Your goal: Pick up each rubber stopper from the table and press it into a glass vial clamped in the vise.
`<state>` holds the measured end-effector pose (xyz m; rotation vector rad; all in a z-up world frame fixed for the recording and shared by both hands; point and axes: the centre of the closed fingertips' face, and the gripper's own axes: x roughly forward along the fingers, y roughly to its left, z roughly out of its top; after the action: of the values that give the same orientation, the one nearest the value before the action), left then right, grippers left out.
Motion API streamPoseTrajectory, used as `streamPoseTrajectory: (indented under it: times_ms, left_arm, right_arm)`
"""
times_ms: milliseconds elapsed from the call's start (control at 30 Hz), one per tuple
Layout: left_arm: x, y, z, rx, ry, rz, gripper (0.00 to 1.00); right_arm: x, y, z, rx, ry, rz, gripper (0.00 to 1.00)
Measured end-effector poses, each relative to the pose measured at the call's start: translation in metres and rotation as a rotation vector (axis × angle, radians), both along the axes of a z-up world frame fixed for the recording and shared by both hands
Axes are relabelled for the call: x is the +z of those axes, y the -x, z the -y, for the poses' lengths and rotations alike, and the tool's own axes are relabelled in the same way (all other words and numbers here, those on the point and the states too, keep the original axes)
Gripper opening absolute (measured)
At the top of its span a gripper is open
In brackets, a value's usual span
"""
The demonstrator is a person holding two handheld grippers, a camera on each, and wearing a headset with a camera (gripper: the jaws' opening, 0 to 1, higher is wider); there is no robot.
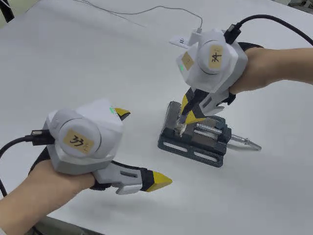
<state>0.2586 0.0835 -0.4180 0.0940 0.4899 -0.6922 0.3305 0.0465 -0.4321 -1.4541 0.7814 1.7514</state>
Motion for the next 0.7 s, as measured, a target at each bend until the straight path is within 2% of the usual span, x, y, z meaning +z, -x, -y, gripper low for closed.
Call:
streamPoseTrajectory:
  times_ms: [167,233,300,333,533,700]
  left_arm:
    - [-0.0013,0.0006,0.001,-0.005,0.001,-0.004,0.96]
    - [-0.0015,0.0004,0.0011,-0.004,0.001,-0.003,0.96]
    - [-0.0019,0.0001,0.0016,-0.006,0.003,-0.005,0.96]
    - [-0.0017,-0.0004,0.002,-0.006,0.002,-0.003,0.96]
    - [-0.0011,-0.0017,0.0049,-0.012,0.007,-0.001,0.96]
    - [-0.0013,-0.002,0.0068,-0.018,0.01,-0.002,0.96]
  right_arm:
    - [0.0013,0.0028,-0.0002,-0.067,0.013,-0.011,0.05]
    - [0.0008,0.0019,-0.0008,-0.068,0.017,-0.009,0.05]
    - [0.0007,0.0022,0.0002,-0.108,0.027,-0.009,0.05]
    - [0.0004,0.0018,0.0002,-0.098,0.026,-0.006,0.05]
    - [0.0006,0.0018,-0.0002,-0.164,0.042,-0.005,0.05]
    - [0.0006,0.0027,0.0003,-0.16,0.039,0.006,0.05]
